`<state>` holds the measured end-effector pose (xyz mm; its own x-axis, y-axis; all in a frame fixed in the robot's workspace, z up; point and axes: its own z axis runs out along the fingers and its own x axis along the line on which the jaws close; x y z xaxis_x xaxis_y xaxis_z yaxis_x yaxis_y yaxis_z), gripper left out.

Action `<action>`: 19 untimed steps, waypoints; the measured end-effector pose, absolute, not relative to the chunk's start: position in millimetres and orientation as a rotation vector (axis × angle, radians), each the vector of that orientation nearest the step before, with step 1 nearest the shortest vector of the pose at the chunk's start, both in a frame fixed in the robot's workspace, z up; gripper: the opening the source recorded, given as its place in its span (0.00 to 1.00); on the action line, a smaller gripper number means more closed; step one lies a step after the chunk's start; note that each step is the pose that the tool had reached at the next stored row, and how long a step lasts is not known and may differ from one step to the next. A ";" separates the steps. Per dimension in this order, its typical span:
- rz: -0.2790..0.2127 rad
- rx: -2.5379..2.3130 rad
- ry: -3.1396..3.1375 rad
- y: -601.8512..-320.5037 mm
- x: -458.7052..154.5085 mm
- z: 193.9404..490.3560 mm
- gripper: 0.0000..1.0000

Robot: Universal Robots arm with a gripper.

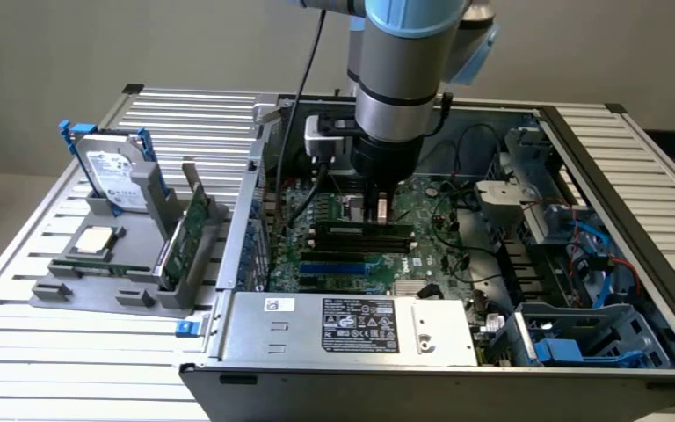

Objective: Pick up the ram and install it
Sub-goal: 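Insert the ram into the slot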

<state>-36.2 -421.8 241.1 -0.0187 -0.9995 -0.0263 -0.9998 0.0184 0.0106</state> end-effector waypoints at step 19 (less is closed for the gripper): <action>0.059 -2.211 2.200 -421.7 -34.2 225.5 0.14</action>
